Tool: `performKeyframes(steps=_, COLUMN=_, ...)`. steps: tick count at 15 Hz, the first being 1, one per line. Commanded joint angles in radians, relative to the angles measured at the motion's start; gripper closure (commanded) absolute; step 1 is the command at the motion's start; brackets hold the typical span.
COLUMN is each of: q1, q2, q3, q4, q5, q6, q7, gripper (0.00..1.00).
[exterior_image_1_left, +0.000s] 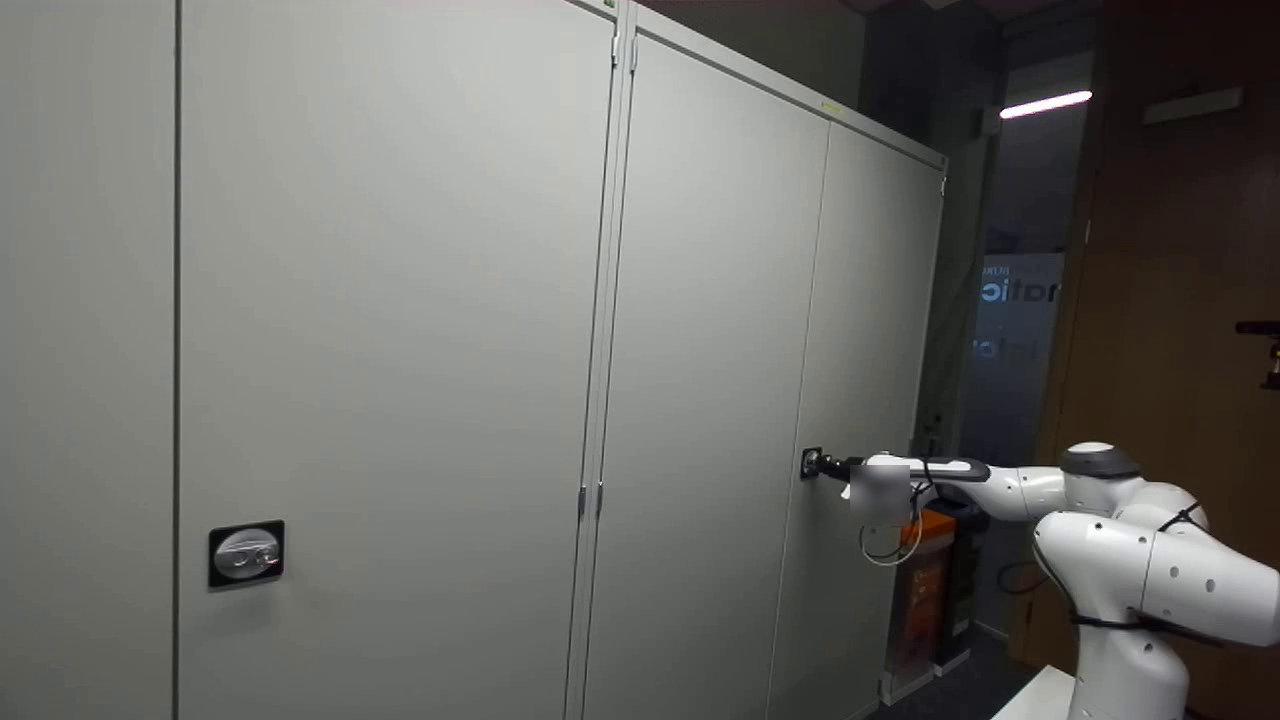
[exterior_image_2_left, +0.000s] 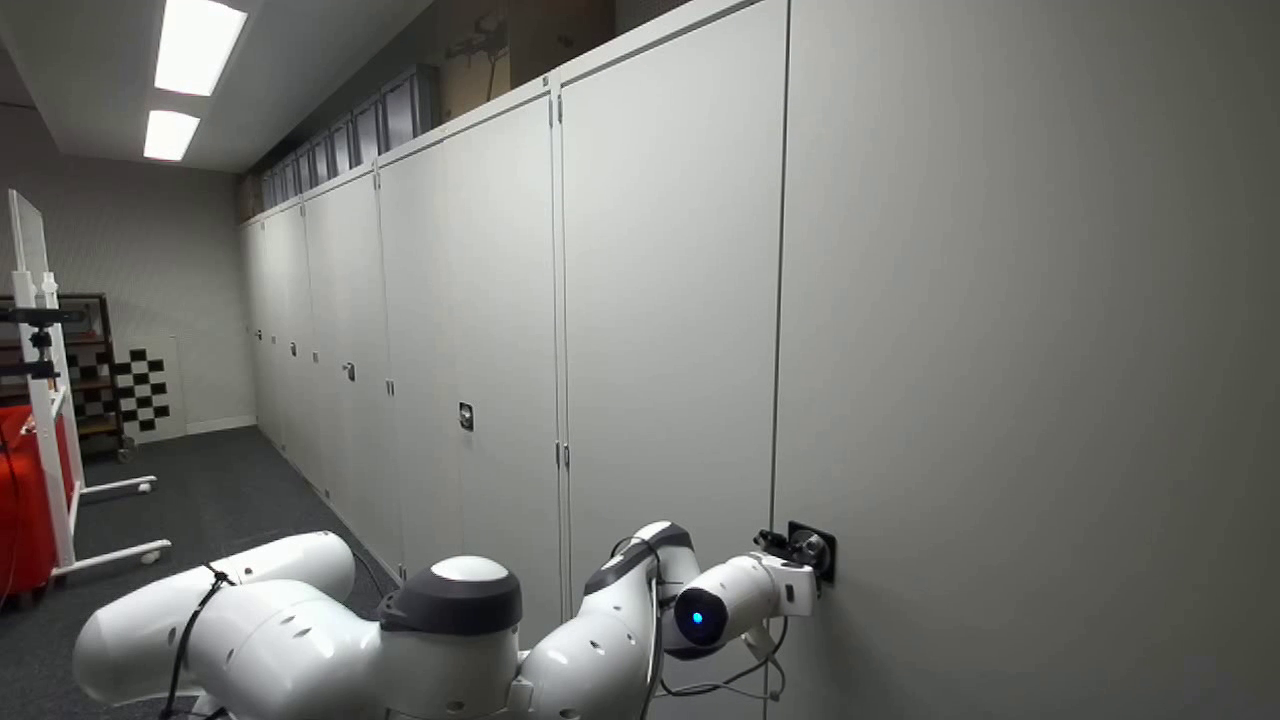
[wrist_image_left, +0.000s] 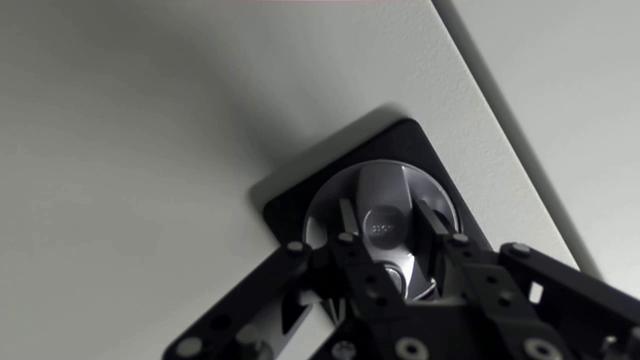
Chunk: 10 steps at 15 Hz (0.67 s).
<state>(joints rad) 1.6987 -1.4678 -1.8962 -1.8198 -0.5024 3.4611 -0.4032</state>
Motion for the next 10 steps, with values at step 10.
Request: performKeyframes(steps=10, q1=-0.028, q2=-0.001, q3=0.038, q4=-0.041, q5=-0.038, q6=-0.001, q7=0.141, gripper=0.92)
